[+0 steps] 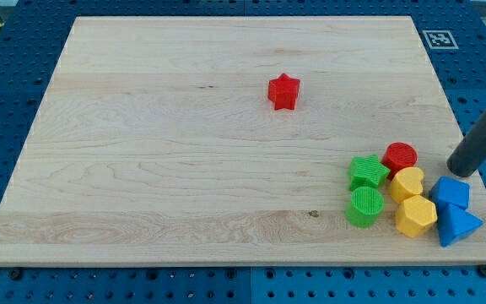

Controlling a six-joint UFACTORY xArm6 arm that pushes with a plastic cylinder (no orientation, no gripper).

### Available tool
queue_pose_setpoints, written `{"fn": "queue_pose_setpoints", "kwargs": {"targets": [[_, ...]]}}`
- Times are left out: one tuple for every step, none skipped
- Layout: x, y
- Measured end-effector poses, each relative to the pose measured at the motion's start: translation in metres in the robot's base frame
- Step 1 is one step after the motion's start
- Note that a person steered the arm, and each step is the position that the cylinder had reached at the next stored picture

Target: Move the red circle to the top left of the green star

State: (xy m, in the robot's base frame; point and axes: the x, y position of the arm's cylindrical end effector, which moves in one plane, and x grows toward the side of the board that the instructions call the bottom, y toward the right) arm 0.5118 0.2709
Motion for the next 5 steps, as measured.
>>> {"fn": "queue_pose_setpoints", "kwargs": {"targets": [[0.010, -0.007], [0.012, -0.016], [0.012, -0.038], [0.012, -0.039], [0.009, -0.053]]}}
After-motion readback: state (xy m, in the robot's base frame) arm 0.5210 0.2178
